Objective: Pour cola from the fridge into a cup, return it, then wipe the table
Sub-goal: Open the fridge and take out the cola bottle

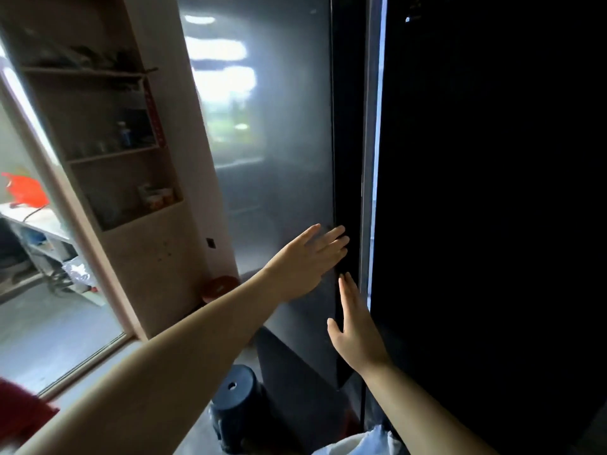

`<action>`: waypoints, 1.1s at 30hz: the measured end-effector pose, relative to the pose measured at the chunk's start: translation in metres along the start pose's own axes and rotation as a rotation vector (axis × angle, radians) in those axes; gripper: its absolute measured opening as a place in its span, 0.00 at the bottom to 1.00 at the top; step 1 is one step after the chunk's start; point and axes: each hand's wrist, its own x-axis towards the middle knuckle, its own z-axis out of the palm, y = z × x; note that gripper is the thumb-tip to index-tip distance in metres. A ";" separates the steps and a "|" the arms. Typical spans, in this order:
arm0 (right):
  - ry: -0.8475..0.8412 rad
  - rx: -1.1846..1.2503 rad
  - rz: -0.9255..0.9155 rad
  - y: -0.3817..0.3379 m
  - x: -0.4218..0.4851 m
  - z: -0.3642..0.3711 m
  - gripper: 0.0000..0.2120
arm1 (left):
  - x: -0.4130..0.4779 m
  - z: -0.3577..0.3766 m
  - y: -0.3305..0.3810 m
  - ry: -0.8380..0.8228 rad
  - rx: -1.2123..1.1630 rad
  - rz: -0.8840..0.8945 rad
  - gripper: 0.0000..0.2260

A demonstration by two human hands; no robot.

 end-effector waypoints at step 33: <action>-0.398 -0.279 -0.687 -0.135 -0.026 0.149 0.32 | -0.316 0.040 -0.061 -0.276 -0.363 -0.551 0.36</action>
